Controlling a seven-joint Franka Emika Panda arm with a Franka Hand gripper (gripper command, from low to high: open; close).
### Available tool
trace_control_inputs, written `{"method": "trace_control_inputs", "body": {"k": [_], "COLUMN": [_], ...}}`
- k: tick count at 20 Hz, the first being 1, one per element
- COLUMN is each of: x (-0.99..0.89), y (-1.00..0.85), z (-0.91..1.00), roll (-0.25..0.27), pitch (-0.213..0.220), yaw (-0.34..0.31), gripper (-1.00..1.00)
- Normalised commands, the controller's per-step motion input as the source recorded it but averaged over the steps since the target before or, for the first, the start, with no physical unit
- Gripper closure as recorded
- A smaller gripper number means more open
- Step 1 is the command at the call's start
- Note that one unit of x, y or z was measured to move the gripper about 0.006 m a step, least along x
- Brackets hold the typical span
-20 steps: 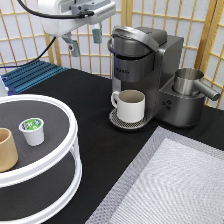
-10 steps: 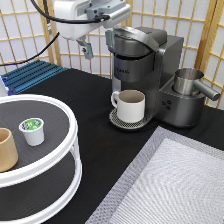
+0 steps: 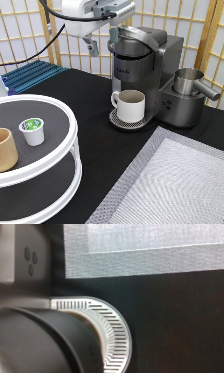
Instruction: Make coffee
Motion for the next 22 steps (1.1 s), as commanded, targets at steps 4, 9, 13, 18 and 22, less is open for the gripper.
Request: {"method": "trace_control_inputs", "body": {"k": [4,9,13,18,22], "x": [0.49,0.53,0.53,0.55,0.49], "y": [0.45,0.47,0.51,0.58,0.61], "z": [0.58,0.73,0.45,0.31,0.53], "roll": [0.0,0.0,-0.018,-0.045,-0.084], "pitch": [0.153,0.183,0.155,0.156,0.153], "yaw": [-0.018,-0.024,-0.025,-0.031,-0.042], "gripper": [-1.0,-1.0,-1.0,-1.0,-1.0]}}
